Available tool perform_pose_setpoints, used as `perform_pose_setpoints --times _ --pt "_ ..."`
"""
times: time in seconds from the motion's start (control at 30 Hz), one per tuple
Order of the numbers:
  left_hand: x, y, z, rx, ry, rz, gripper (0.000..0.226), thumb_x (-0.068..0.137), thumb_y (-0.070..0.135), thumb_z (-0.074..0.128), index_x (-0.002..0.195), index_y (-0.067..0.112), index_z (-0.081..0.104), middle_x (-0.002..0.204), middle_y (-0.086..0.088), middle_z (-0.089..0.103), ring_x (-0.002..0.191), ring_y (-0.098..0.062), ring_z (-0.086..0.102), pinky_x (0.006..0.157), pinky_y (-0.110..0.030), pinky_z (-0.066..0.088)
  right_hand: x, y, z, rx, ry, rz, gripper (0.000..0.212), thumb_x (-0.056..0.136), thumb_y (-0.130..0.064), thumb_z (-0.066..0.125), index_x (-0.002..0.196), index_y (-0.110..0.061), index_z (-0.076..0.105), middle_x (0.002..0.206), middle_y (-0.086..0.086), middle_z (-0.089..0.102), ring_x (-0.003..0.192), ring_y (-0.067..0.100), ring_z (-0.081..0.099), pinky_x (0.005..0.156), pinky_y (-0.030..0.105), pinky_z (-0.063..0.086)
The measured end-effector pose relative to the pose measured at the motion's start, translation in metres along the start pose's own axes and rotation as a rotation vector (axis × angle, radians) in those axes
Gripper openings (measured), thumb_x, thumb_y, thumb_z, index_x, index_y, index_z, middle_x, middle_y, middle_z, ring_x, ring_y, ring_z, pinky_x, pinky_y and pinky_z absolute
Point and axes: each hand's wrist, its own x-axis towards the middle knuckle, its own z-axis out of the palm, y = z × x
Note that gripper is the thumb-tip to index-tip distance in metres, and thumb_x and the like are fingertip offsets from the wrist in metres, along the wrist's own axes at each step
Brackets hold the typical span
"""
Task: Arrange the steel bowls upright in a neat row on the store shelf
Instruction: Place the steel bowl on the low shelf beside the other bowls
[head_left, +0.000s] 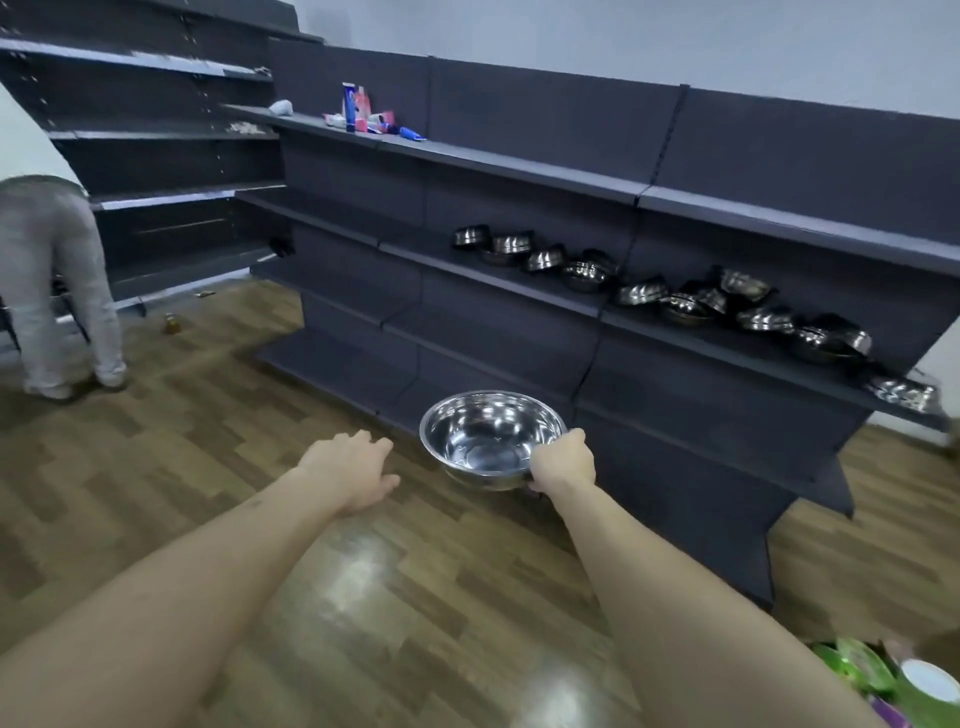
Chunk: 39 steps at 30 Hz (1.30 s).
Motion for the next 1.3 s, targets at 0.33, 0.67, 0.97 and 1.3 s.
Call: perform_pose_setpoints --times 0.33,0.67,0.97,1.3 --pt "0.155 -0.044 -0.036 -0.016 0.005 -0.070 0.055 0.099 0.049 0.037 0.145 0.020 0.035 0.139 -0.009 0.046 0.126 -0.031 0.049 0.098 -0.044 0.042 0.138 -0.102 0.072 0.033 -0.085 -0.065 0.036 0.091 -0.006 0.055 0.123 -0.008 0.040 0.105 0.011 0.059 0.092 0.037 0.071 0.074 0.044 0.064" --pt "0.362 -0.134 -0.076 -0.088 0.033 -0.028 0.053 0.096 0.049 0.041 0.140 0.020 0.040 0.135 -0.008 0.049 0.122 -0.032 0.050 0.098 -0.045 0.045 0.289 -0.225 0.153 -0.015 -0.004 -0.048 0.041 0.091 -0.005 0.052 0.130 -0.004 0.040 0.115 0.018 0.063 0.094 0.040 0.072 0.086 0.049 0.062" --pt "0.511 -0.217 -0.123 -0.046 0.050 0.048 0.056 0.099 0.049 0.037 0.147 0.021 0.034 0.140 -0.007 0.046 0.124 -0.031 0.048 0.097 -0.043 0.044 0.385 -0.335 0.234 0.077 0.021 -0.038 0.045 0.090 -0.003 0.049 0.134 -0.006 0.041 0.112 0.014 0.063 0.094 0.035 0.070 0.083 0.048 0.063" --pt "0.669 -0.302 -0.125 -0.120 -0.033 -0.013 0.060 0.098 0.051 0.038 0.150 0.021 0.031 0.144 -0.007 0.044 0.129 -0.031 0.045 0.101 -0.043 0.042 0.522 -0.431 0.331 0.044 -0.012 -0.020 0.038 0.092 -0.003 0.049 0.129 -0.002 0.040 0.111 0.017 0.063 0.094 0.035 0.071 0.084 0.048 0.063"
